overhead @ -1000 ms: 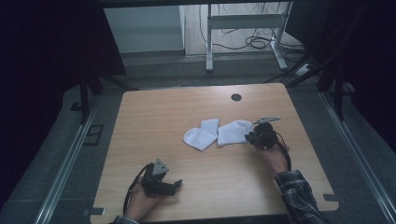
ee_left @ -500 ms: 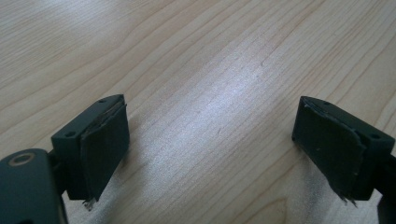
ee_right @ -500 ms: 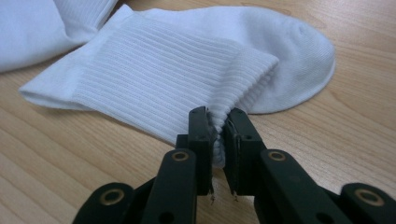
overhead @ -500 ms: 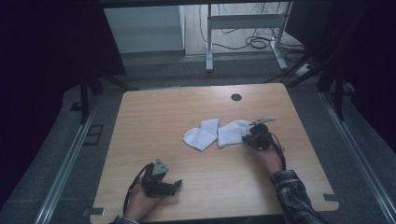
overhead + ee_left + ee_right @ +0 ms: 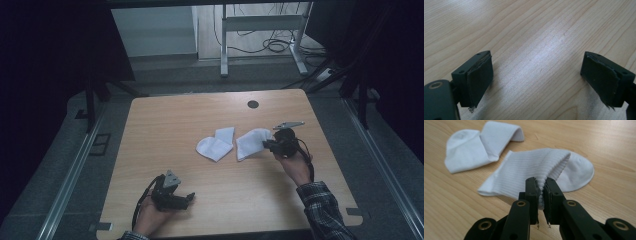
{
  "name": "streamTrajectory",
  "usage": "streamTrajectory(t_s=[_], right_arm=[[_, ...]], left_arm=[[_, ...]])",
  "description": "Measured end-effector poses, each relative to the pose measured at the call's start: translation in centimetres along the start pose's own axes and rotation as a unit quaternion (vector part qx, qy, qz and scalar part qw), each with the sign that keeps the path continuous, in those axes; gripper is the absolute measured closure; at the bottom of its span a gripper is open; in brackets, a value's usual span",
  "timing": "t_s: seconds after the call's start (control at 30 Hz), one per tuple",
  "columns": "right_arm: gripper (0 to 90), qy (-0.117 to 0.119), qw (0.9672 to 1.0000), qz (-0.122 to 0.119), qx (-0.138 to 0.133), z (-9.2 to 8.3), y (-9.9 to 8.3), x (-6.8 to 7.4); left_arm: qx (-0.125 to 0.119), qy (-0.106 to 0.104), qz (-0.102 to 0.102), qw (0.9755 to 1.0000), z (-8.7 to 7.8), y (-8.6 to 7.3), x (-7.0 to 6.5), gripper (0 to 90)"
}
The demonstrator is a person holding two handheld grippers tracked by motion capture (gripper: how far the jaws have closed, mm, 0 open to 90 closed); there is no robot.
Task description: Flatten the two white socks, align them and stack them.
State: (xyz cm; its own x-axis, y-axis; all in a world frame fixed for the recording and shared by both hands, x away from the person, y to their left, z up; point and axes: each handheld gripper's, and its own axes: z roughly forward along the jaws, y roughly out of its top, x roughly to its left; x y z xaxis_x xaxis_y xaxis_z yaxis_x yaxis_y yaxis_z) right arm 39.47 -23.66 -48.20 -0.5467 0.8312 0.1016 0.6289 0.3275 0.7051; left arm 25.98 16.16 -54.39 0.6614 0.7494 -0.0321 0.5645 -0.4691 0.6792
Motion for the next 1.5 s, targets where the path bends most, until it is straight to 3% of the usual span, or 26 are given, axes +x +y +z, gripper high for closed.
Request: streamTrajectory(t_s=[0.37, 0.77, 0.93, 0.97, 1.03, 1.1, 1.17, 1.2, 1.27, 1.37, 1.4, 1.5], right_arm=[[82.1, 0.017, 0.9995, -0.023, -0.011, -2.6, 1.4, 1.2], [82.4, 0.047, 0.9966, -0.058, -0.035, -4.9, 3.8, 4.4], [82.5, 0.062, 0.9934, -0.084, -0.048, -5.9, 5.8, 6.8], [82.5, 0.074, 0.9908, -0.097, -0.058, -6.7, 6.9, 8.1], [82.5, 0.079, 0.9899, -0.100, -0.063, -7.0, 7.3, 8.5], [82.4, 0.095, 0.9843, -0.119, -0.089, -9.1, 8.9, 10.2], [82.5, 0.099, 0.9826, -0.123, -0.099, -9.7, 9.2, 10.5], [82.5, 0.104, 0.9787, -0.128, -0.122, -11.6, 9.8, 10.8], [82.5, 0.103, 0.9778, -0.131, -0.127, -12.1, 9.9, 10.8], [82.4, 0.097, 0.9799, -0.122, -0.125, -12.8, 9.4, 9.7], [82.3, 0.091, 0.9832, -0.113, -0.110, -12.2, 8.5, 8.8], [82.3, 0.086, 0.9886, -0.092, -0.083, -10.4, 6.5, 6.9]], left_arm=[[0.000, 0.000, 0.001, 1.0000, 0.0, 0.0, 0.0, 11.0], [0.000, 0.001, 0.003, 1.0000, 0.0, 0.0, 0.0, 11.0], [-0.001, 0.001, 0.002, 1.0000, 0.0, 0.0, 0.0, 11.0], [0.000, 0.001, 0.003, 1.0000, 0.0, 0.0, 0.0, 10.9], [0.001, 0.001, 0.003, 1.0000, 0.0, 0.0, 0.0, 11.0], [0.001, 0.000, 0.003, 1.0000, 0.0, 0.0, 0.1, 11.0], [0.001, 0.000, 0.003, 1.0000, 0.0, 0.0, 0.1, 10.9], [0.001, 0.000, 0.001, 1.0000, 0.0, 0.0, 0.0, 11.0], [0.001, 0.000, 0.001, 1.0000, 0.0, 0.0, 0.0, 11.0], [0.001, 0.000, 0.003, 1.0000, 0.0, 0.0, 0.1, 11.0], [0.001, 0.001, 0.003, 1.0000, 0.0, 0.0, 0.1, 11.0], [0.000, 0.001, 0.002, 1.0000, 0.0, 0.0, 0.0, 10.9]])
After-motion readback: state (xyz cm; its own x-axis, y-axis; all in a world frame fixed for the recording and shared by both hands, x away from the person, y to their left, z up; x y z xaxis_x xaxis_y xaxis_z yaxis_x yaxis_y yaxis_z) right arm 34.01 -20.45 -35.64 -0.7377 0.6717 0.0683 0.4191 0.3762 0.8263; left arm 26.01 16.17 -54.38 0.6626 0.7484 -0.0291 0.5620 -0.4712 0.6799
